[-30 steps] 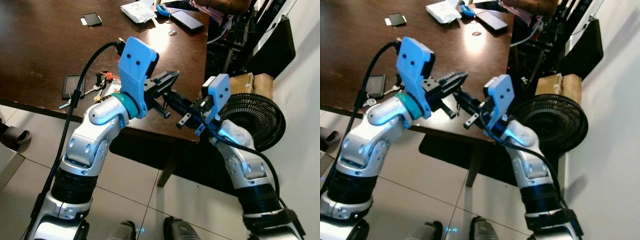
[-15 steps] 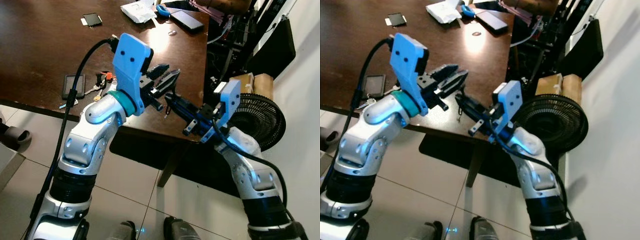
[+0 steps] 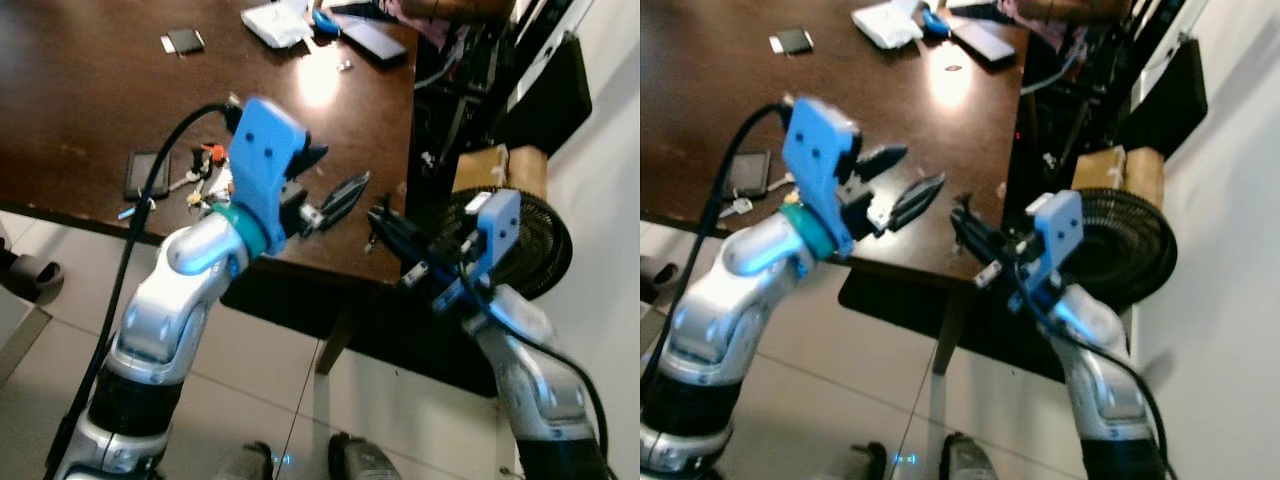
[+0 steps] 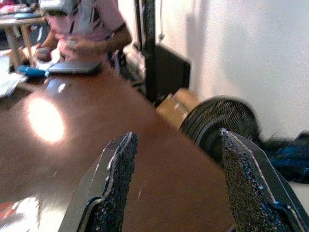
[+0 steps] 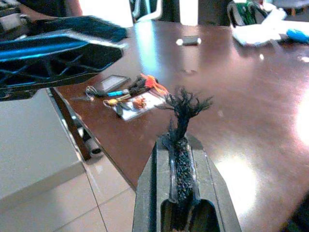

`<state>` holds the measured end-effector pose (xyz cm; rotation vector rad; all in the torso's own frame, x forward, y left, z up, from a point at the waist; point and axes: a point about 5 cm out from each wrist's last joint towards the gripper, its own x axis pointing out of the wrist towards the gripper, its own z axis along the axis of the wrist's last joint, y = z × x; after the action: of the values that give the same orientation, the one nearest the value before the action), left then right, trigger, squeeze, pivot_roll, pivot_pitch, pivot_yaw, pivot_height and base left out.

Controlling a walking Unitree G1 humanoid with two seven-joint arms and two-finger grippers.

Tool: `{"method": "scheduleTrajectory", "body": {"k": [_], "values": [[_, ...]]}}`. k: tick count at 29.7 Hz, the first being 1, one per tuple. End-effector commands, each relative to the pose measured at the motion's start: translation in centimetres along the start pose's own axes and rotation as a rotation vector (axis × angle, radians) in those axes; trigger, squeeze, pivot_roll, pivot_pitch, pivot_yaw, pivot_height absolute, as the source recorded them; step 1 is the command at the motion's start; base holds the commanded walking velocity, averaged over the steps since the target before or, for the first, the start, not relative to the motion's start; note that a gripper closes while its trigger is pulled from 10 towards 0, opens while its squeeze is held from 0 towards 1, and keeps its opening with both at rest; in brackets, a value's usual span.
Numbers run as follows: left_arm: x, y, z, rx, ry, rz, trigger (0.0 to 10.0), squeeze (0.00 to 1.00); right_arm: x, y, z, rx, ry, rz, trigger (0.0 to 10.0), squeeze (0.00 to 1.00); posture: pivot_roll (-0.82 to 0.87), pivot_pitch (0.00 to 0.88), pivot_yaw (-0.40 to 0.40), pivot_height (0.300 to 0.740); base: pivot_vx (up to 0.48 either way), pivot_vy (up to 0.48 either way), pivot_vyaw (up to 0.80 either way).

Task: Hang keys on a hook

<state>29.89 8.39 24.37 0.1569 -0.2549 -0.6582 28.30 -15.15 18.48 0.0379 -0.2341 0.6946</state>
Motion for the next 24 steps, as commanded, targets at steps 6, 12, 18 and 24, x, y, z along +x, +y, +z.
{"method": "scheduleTrajectory", "body": {"k": [6, 12, 18, 24], "values": [[-1.9, 1.0, 0.4, -0.012, -0.026, 0.109, 10.0, 0.00, 0.8, 1.6, -0.2, 0.053, -0.040, -0.057, 10.0, 0.00, 0.01, 0.122, 0.033, 0.740, 0.000, 0.000, 0.00], [-2.2, 1.2, 0.5, -0.055, -0.021, 0.153, 10.0, 0.00, 1.6, 1.4, -0.1, -0.017, -0.055, -0.104, 10.0, 0.00, 0.02, 0.107, 0.033, 0.740, 0.000, 0.000, 0.12], [-2.5, 1.3, 0.3, -0.108, 0.005, 0.200, 10.0, 0.00, 2.0, 1.4, 0.2, -0.032, -0.070, -0.154, 10.0, 0.00, 0.01, 0.094, 0.033, 0.740, 0.000, 0.000, 0.72], [-2.6, 1.4, 0.3, -0.076, 0.013, 0.211, 10.0, 0.00, 2.9, 2.0, 0.6, -0.031, -0.093, -0.130, 10.0, 0.00, 0.01, 0.084, 0.034, 0.740, 0.000, 0.000, 0.71]]}}
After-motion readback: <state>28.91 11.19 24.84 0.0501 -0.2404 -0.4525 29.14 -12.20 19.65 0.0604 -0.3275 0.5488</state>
